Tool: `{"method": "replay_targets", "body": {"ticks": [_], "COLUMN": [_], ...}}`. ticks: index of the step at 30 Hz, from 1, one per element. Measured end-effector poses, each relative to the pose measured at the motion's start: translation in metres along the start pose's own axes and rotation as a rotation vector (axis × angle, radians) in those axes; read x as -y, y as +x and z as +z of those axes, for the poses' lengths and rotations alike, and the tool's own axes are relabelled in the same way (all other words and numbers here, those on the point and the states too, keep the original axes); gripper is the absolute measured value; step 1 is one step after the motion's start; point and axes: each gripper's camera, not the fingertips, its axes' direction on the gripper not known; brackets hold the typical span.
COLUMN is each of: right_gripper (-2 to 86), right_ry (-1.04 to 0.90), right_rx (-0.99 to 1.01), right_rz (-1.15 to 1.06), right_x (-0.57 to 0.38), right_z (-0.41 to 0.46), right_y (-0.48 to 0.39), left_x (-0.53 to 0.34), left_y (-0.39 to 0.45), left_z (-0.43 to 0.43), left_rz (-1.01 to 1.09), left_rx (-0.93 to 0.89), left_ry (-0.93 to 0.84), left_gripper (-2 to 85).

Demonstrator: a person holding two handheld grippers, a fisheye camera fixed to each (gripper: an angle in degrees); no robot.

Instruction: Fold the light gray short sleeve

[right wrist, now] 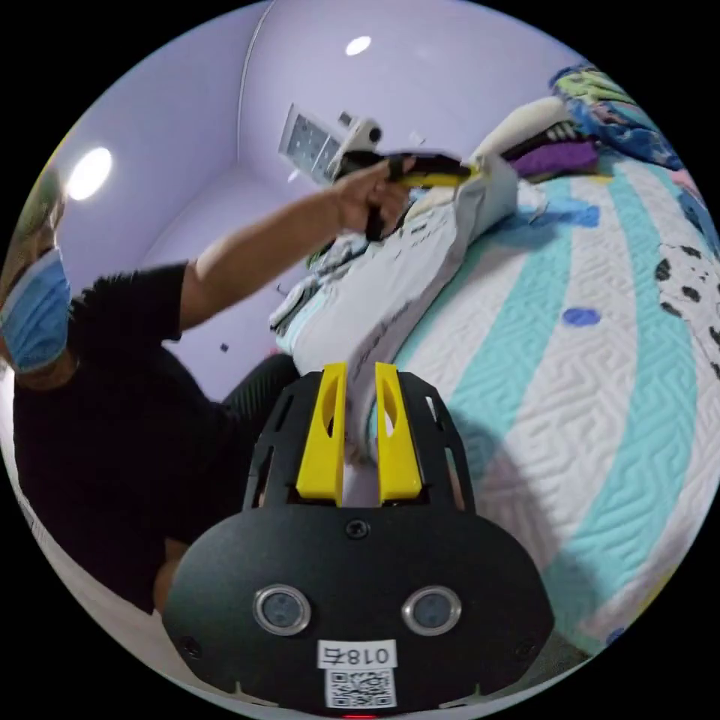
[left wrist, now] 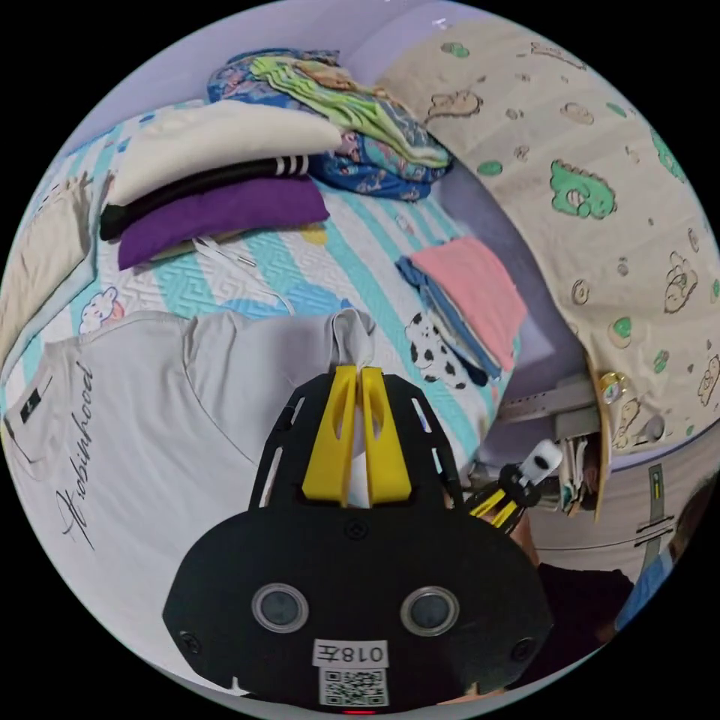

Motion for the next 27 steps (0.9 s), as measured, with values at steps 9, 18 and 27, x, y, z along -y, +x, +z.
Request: {"method": "replay_targets", "body": {"ticks": [9, 18, 27], "right_gripper": [9.9, 9.4, 8.0], "right_ry": [-0.444, -0.542, -0.562], "right_rx": [-0.266, -0.353, -0.298], "right_rz": [0.070, 0.080, 0.048], "right_x": [-0.001, -0.001, 0.008], "right_z": [0.130, 0.194, 0.237], "right_y": [-0.041, -0.024, -0.017], "left_x": [-0.072, -0.107, -0.149], "left_y": [-0.045, -0.053, -0.091], "left_z": [-0.056, -0.087, -0.081], "left_rz": [-0.127, -0.032, -0.053], "left_rx": [-0.103, -0.094, -0.095], "left_ry": [0.220, 0.243, 0.266], "left_gripper": [-1.0, -0.9, -0.9]}}
